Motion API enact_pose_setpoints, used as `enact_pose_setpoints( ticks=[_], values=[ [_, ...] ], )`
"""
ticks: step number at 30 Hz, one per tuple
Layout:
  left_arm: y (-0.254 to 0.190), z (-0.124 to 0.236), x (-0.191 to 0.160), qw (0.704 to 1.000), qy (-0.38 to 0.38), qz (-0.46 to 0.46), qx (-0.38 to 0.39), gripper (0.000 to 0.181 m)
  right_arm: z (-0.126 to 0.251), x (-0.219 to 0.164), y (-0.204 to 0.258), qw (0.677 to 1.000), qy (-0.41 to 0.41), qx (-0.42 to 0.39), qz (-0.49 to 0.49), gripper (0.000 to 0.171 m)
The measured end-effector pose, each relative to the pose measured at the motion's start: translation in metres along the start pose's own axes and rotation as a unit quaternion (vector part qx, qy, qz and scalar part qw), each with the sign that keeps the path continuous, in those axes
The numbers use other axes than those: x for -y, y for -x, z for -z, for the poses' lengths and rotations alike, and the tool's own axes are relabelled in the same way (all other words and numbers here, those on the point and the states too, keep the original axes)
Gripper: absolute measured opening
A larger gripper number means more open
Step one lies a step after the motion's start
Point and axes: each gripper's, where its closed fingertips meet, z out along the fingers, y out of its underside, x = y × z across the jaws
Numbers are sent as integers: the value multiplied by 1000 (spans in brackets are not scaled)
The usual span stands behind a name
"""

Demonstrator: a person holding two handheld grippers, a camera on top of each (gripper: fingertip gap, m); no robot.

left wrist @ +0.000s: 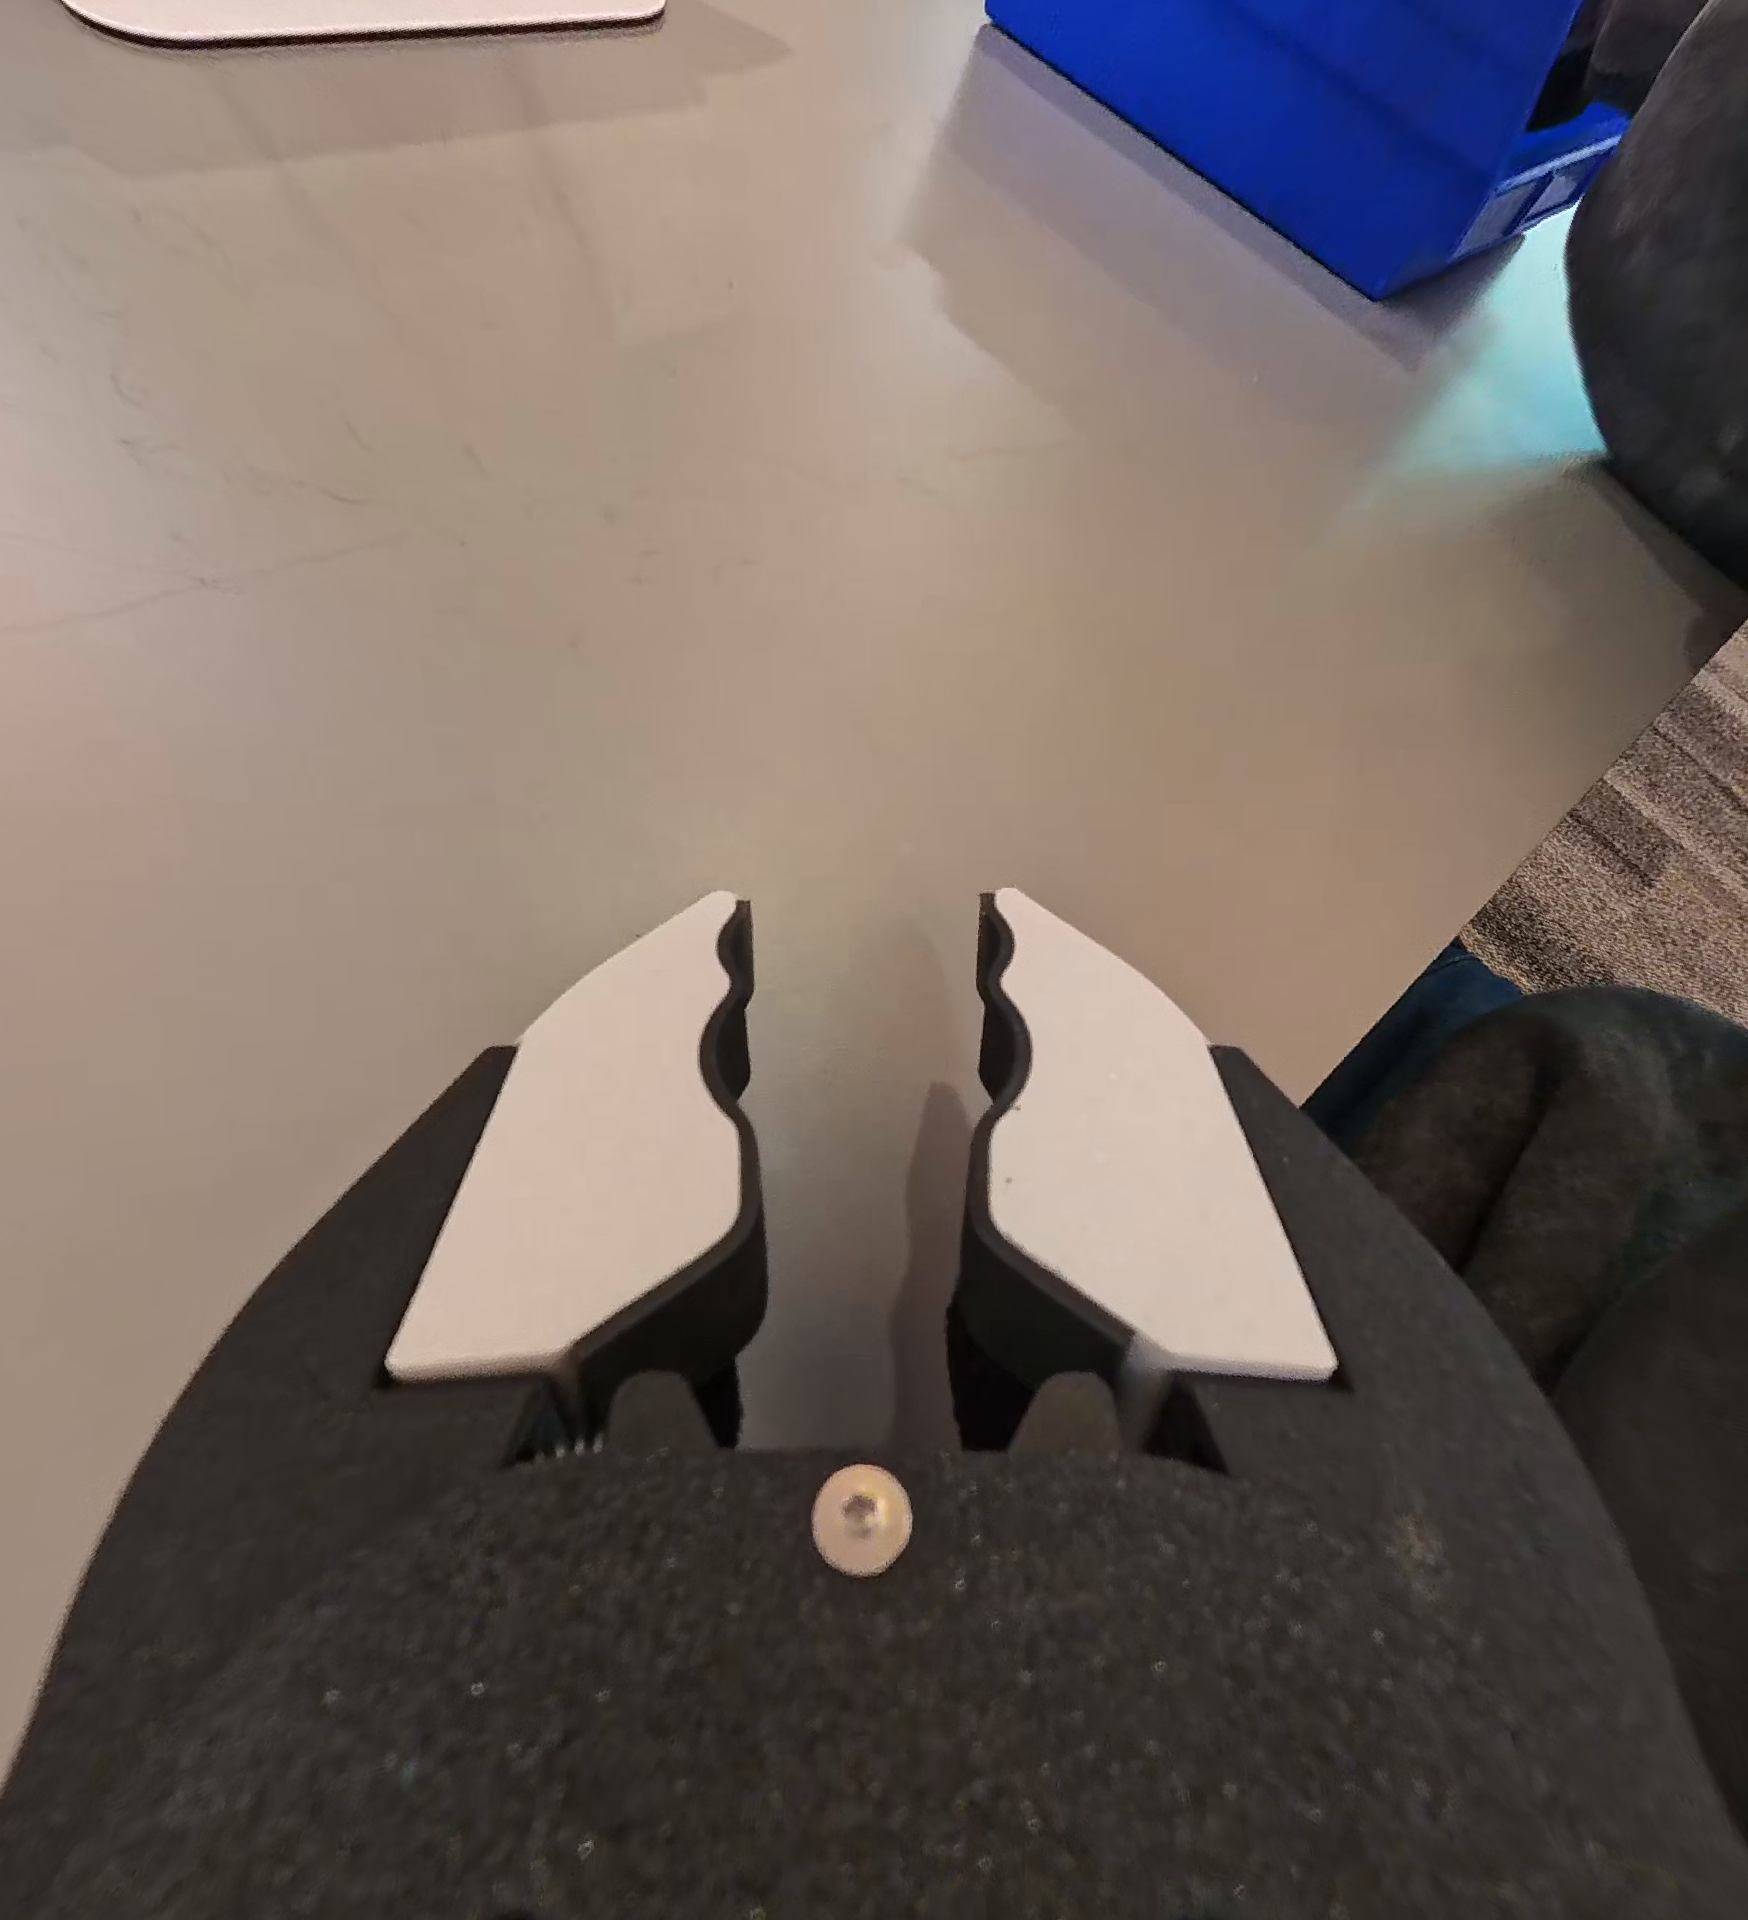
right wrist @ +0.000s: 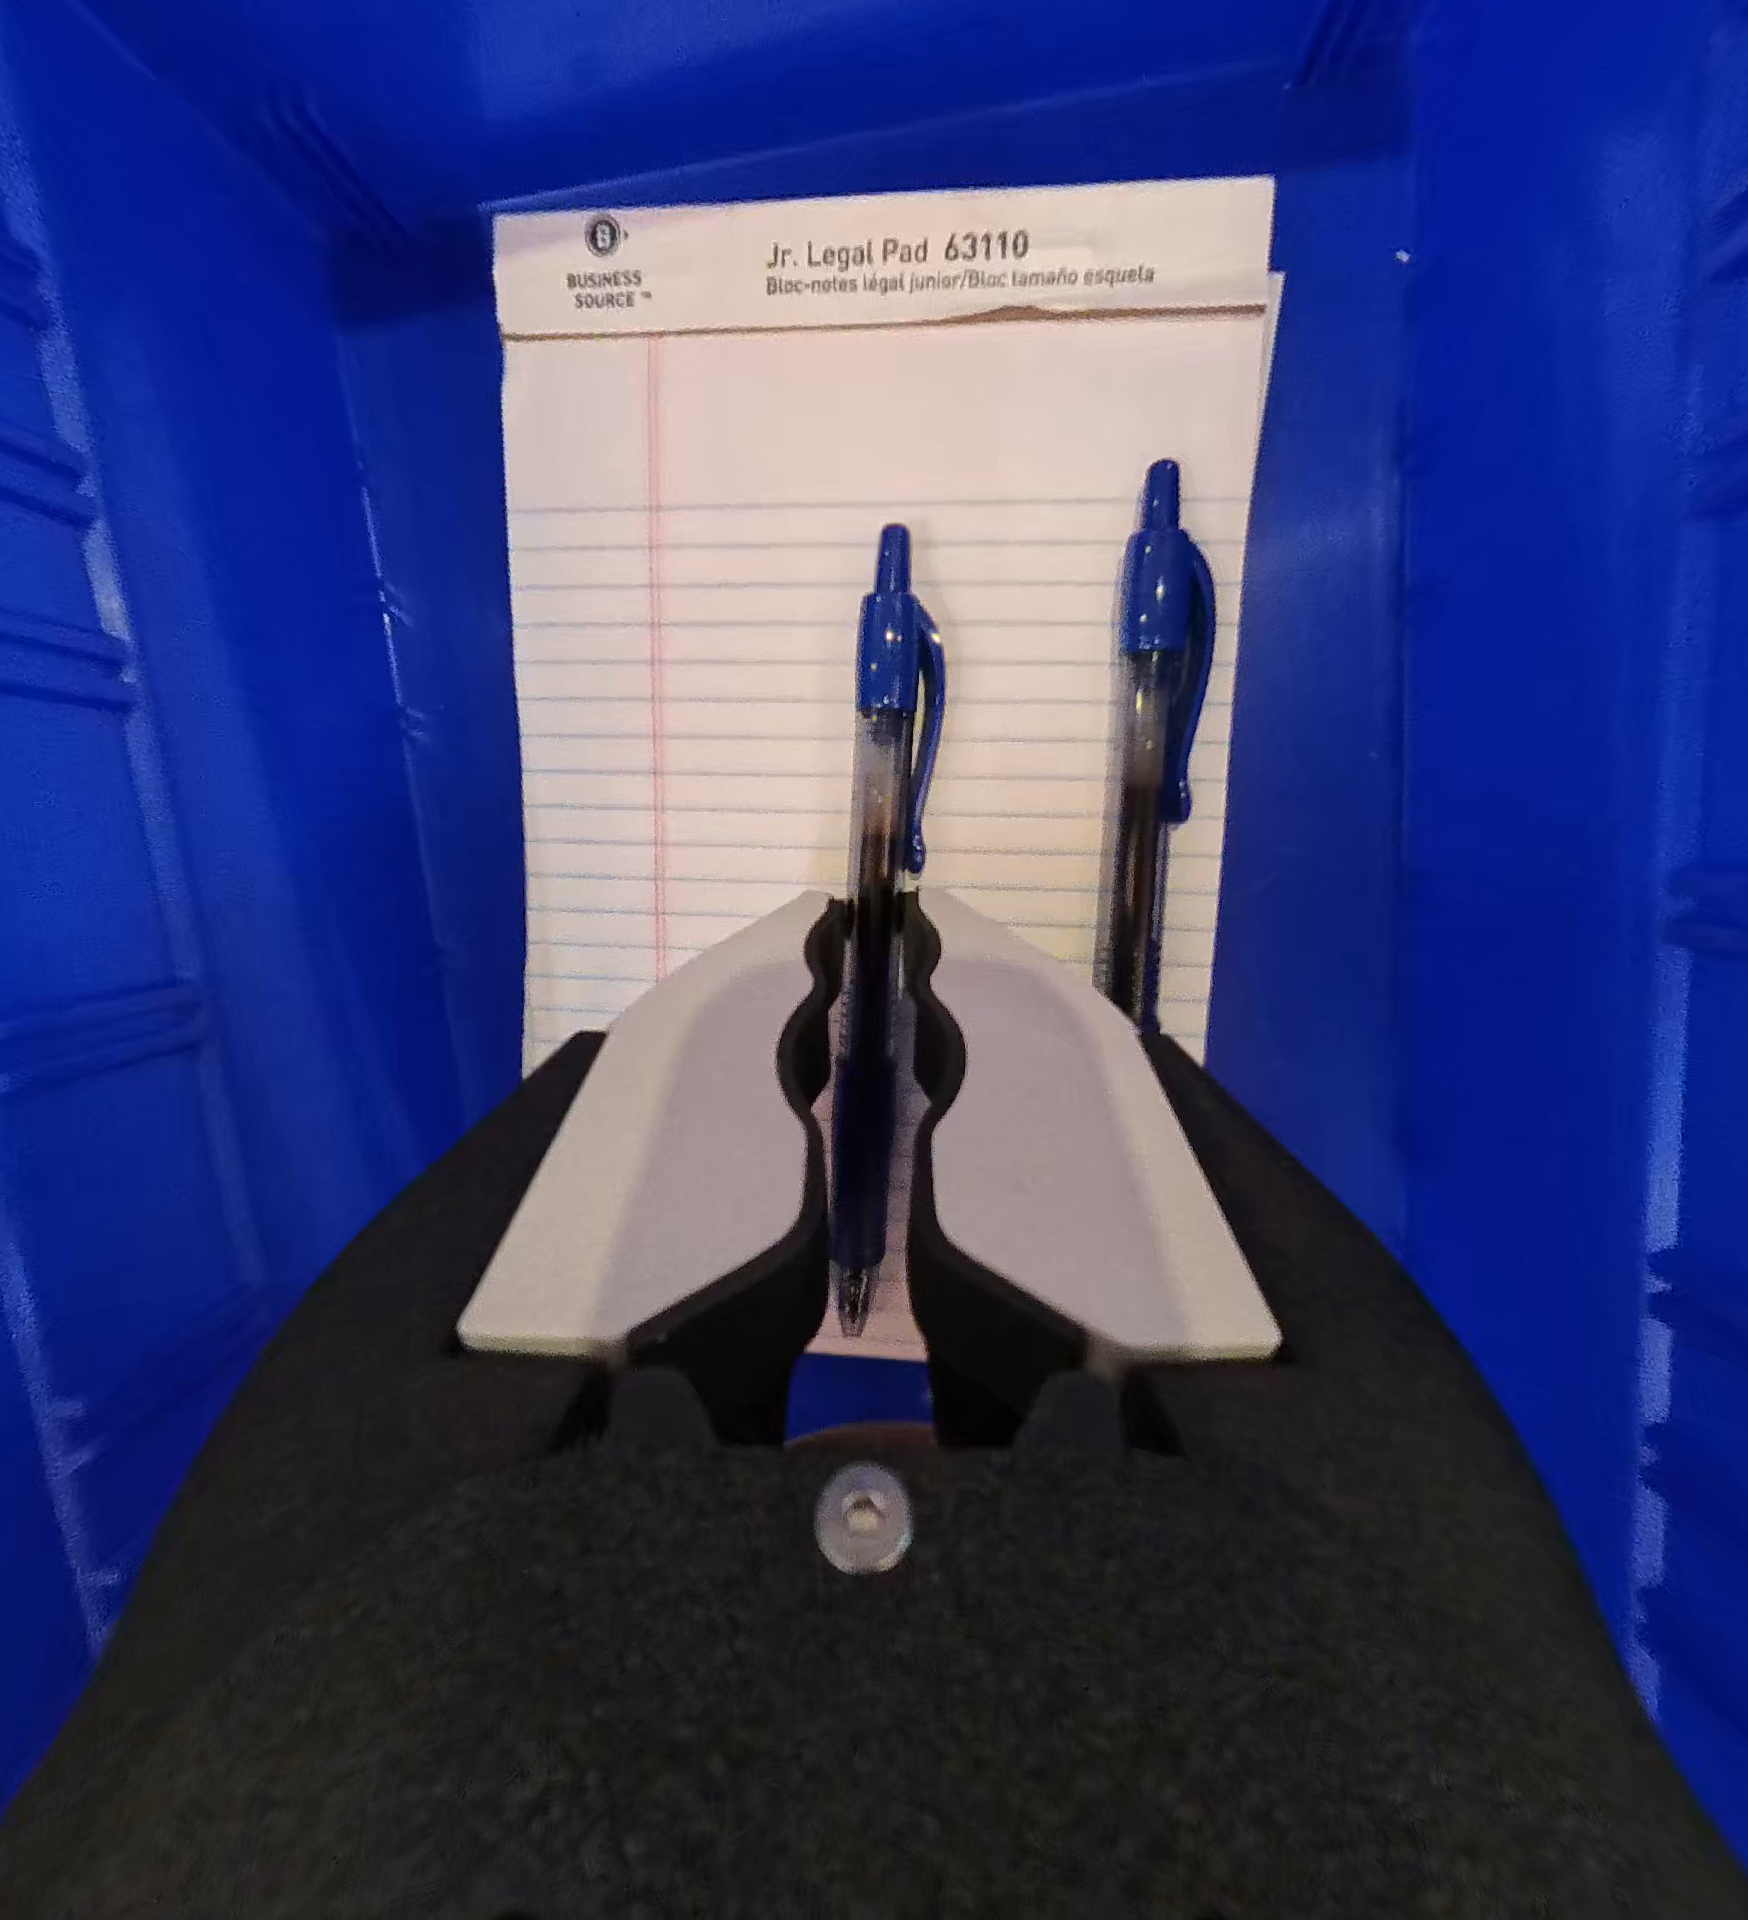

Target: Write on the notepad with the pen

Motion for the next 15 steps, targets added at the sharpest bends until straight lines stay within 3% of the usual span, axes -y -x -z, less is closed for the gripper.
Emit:
enact_pose_setpoints(
  ticks=[4, 9, 12, 15],
  values=[
    [0, 1, 1, 1000, -1, -2, 2, 41, 37, 23, 2, 996, -86, 2, 17, 22],
    [3, 5, 8, 1000, -18, -6, 13, 41, 168, 49, 63, 953, -278, 57, 104, 30],
    [6, 9, 15, 999, -37, -8, 25, 41, 225, 20, 137, 908, -354, 131, 183, 34],
    [9, 16, 23, 997, -59, -12, 41, 40, 245, -31, 211, 857, -406, 219, 229, 37]
  ],
)
